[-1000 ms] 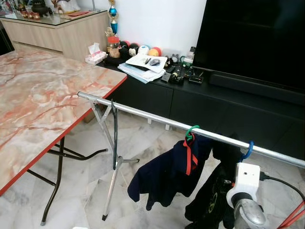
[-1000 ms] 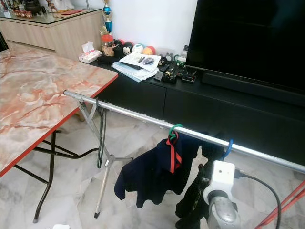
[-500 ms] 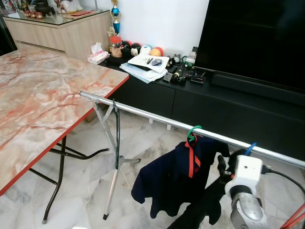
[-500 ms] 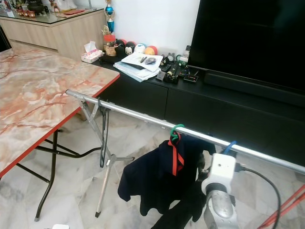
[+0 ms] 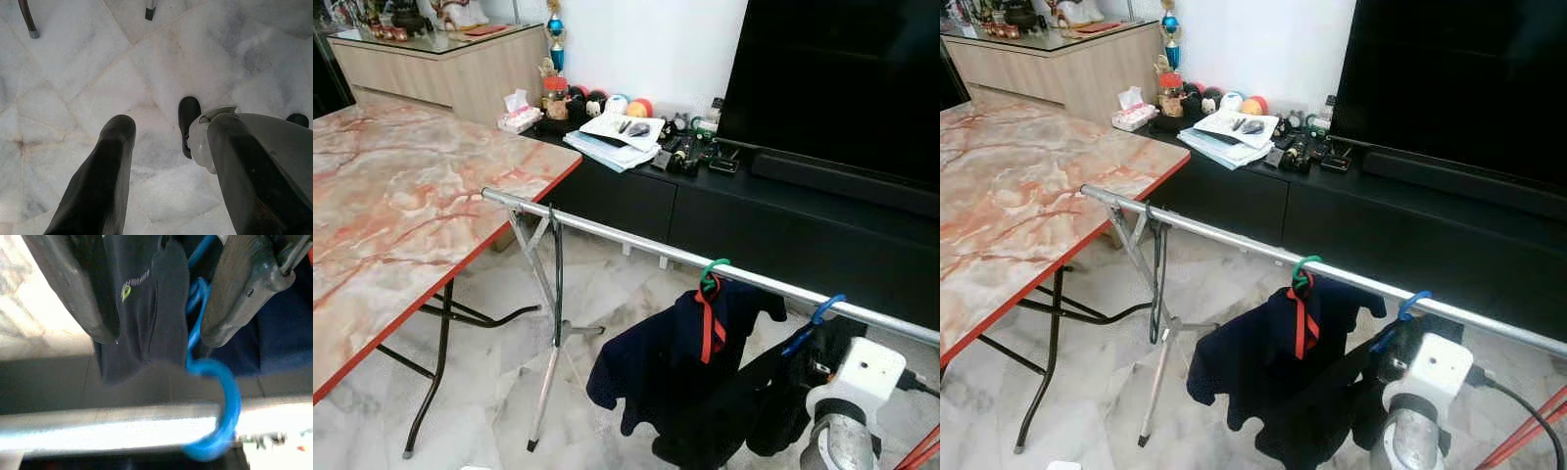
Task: Hang hanger
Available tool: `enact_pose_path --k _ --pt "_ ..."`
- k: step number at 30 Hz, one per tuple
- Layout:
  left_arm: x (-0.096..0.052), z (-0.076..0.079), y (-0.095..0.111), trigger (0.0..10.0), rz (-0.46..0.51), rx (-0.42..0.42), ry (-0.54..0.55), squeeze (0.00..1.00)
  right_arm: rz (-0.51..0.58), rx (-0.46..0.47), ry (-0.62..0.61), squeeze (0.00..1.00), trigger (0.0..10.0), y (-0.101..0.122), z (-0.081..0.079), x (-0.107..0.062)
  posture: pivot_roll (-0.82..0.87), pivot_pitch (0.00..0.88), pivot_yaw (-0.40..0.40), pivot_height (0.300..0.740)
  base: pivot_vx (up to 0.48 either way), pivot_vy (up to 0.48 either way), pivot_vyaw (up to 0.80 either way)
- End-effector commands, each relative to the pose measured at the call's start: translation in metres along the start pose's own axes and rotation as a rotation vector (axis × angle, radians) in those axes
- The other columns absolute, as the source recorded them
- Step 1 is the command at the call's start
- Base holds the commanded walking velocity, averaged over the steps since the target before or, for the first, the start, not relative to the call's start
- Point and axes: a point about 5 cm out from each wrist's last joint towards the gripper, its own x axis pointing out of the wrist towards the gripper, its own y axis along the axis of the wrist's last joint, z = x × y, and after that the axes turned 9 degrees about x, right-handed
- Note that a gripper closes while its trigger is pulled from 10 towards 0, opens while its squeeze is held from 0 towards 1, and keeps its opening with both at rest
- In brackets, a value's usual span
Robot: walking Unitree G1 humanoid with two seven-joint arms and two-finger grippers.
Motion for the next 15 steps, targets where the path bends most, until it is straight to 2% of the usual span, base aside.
enact_pose_path --k 1,3,7,11,15 --pt "-0.001 0.001 -0.006 10.0 -0.028 0.018 -0.009 0.0 -0.089 0.002 0.039 0.0 10.0 -0.015 -0.005 0.001 0.1 0.029 -0.002 0.74 0.0 0.0 0.0" --pt "-0.001 0.001 -0.006 10.0 -0.027 0.014 -0.008 0.0 -0.151 -0.007 0.096 0.0 10.0 -0.026 -0.013 0.004 0.1 0.029 -0.002 0.74 0.0 0.0 0.0" --pt "-0.001 0.001 -0.006 10.0 -0.026 0.013 -0.011 0.0 -0.19 -0.006 0.103 0.0 10.0 -0.034 -0.019 0.01 0.1 0.027 -0.002 0.74 0.0 0.0 0.0" --pt "-0.001 0.001 -0.006 10.0 -0.025 0.011 -0.012 0.0 -0.189 -0.022 0.087 0.0 10.0 -0.036 -0.021 0.014 0.1 0.026 0.0 0.74 0.0 0.0 0.0" --pt "-0.001 0.001 -0.005 10.0 -0.023 0.009 -0.01 0.0 -0.162 0.006 0.06 0.0 10.0 -0.033 -0.028 0.022 0.11 0.024 0.003 0.74 0.0 0.0 0.0"
